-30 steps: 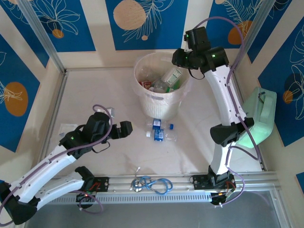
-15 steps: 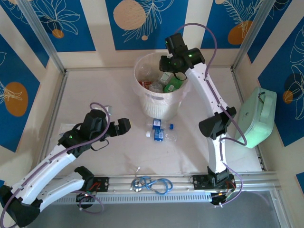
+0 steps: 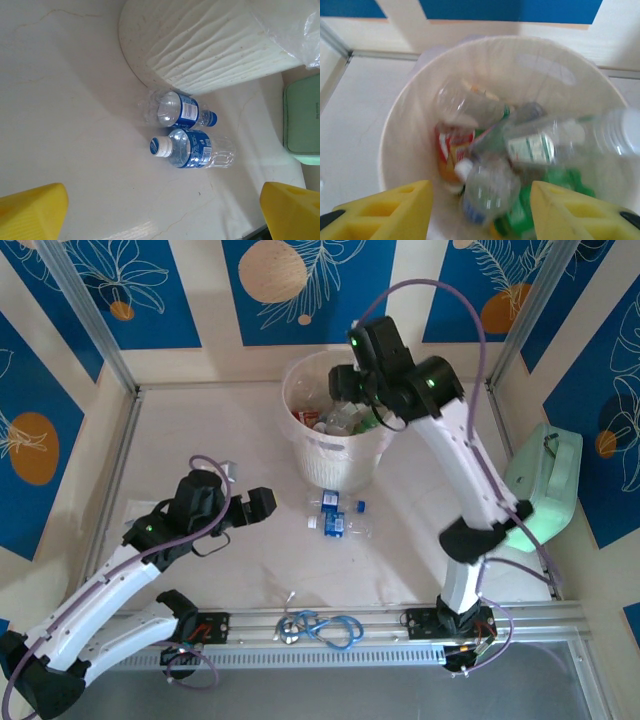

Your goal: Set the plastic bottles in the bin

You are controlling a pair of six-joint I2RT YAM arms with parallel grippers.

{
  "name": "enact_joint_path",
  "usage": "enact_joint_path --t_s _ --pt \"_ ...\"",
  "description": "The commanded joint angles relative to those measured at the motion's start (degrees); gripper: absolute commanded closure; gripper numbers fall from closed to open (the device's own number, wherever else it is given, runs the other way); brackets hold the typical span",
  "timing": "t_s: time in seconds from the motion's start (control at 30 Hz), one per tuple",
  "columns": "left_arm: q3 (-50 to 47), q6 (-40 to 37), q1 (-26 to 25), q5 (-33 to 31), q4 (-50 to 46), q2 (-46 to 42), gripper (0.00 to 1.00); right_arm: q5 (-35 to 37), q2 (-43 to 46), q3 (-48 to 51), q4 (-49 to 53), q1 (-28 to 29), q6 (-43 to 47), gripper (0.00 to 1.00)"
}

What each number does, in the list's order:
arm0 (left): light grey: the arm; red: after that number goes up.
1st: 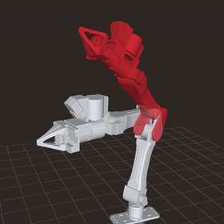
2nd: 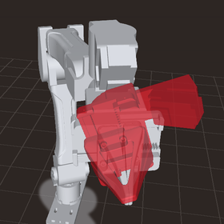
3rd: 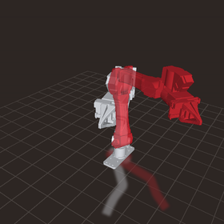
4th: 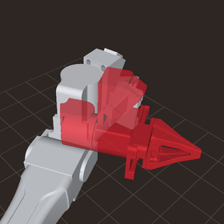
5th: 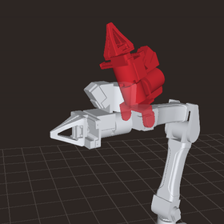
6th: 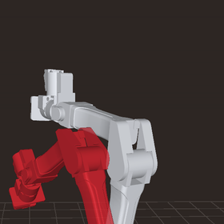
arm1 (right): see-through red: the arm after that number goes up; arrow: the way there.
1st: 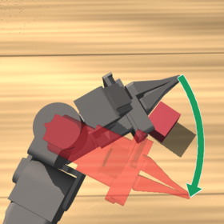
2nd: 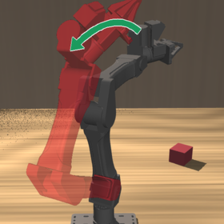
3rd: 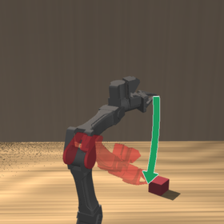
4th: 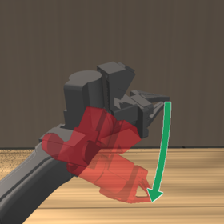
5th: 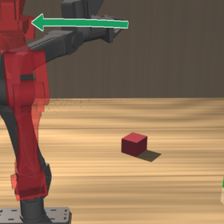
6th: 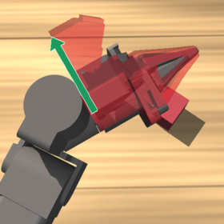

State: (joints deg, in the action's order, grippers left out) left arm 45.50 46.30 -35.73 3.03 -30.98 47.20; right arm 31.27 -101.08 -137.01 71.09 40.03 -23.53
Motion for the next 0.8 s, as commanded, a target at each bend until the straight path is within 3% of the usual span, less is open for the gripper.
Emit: enact_joint_path --t_s 0.0,0.2,0.37,0.43,0.53,0.67,0.77 --pt "-2.6 4.1 0.7 2.8 2.8 -0.1 0.04 6.7 11.6 12.2 -0.2 5.8 -1.9 0.43" --pt "-5.5 9.9 0.7 6.0 7.3 4.3 0.10 2.8 32.7 42.3 -3.5 12.1 -12.4 0.47" --pt "-9.0 17.4 0.5 9.9 18.8 11.3 0.18 -3.9 45.3 63.9 -6.5 11.7 -22.7 0.43" --pt "-9.7 20.3 0.5 11.4 23.1 15.1 0.21 -8.7 48.1 70.7 -8.8 8.5 -25.2 0.39" --pt "-9.6 22.9 0.3 12.5 27.8 19.7 0.25 -22.9 49.6 81.1 -15.9 -1.8 -25.0 0.39" --pt "-10.4 24.5 0.3 12.3 29.8 20.9 0.26 -40.8 50.0 92.5 -31.0 -12.9 -21.1 0.22" --pt "-11.8 24.8 0.2 11.5 28.7 19.9 0.26 -47.0 46.5 95.8 -37.3 -18.2 -19.1 0.17"
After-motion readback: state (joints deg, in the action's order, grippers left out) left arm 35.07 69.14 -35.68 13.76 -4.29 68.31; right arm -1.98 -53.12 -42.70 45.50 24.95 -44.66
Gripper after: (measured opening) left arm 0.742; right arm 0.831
